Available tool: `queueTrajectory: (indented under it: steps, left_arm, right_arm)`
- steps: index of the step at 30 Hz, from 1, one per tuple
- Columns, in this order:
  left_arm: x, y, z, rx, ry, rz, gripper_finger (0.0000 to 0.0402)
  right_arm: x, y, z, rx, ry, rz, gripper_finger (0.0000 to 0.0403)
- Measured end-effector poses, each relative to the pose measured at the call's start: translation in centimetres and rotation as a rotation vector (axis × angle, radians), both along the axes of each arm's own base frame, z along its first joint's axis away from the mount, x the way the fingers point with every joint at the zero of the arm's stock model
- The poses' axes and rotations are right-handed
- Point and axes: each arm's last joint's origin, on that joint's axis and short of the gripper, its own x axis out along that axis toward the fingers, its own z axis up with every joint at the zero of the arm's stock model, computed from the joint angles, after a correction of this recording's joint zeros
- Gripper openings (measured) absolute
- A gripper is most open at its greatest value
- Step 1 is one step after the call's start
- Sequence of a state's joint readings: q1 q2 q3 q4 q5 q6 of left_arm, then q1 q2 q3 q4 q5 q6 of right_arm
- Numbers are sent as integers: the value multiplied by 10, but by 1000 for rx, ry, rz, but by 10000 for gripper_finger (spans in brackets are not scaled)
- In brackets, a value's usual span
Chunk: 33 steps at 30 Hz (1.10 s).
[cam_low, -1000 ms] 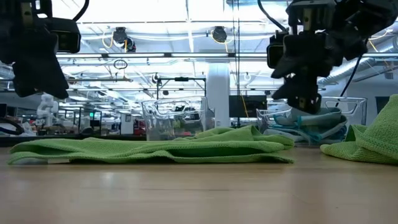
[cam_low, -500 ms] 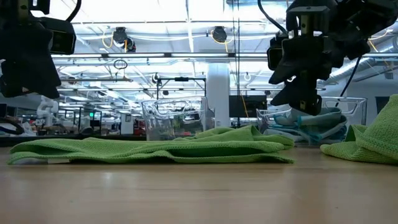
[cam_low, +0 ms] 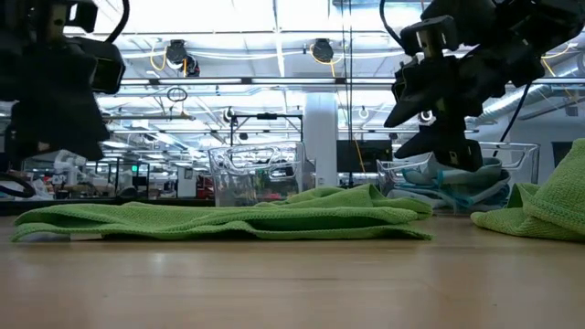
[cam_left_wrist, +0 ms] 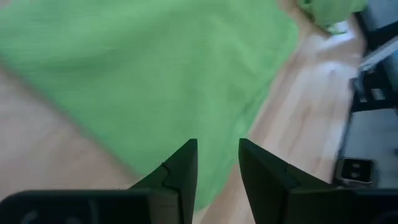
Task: Fold microfiber towels
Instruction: Fold the bottom left green microfiber towel
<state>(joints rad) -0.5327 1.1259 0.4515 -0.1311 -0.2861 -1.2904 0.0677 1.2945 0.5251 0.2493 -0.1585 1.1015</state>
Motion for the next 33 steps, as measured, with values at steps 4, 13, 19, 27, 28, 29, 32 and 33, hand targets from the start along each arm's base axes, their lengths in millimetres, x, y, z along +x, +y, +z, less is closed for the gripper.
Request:
queueTrajectory:
  steps: [4,13,19,27,28,29,32,33]
  left_arm:
    - [14,-8,-7,-9,-55,-18,120]
    - [32,-18,-38,12,-40,-12,120]
    - [37,-19,-61,90,-7,46,120]
    - [43,-21,-85,164,23,30,119]
    - [43,-22,-85,170,28,16,119]
    - [42,-22,-85,178,30,0,119]
    - [39,-25,-84,208,51,-82,119]
    - [36,-26,-82,203,71,-124,119]
  right_arm:
    - [1,0,1,9,-12,-9,169]
    - [4,0,7,45,-71,-25,169]
    - [6,1,11,129,-102,-63,169]
    - [26,33,55,123,-72,157,169]
    - [30,37,59,94,-42,174,169]
    - [33,41,64,66,-14,183,169]
    - [47,49,70,-6,60,196,169]
    - [54,50,72,-25,67,194,169]
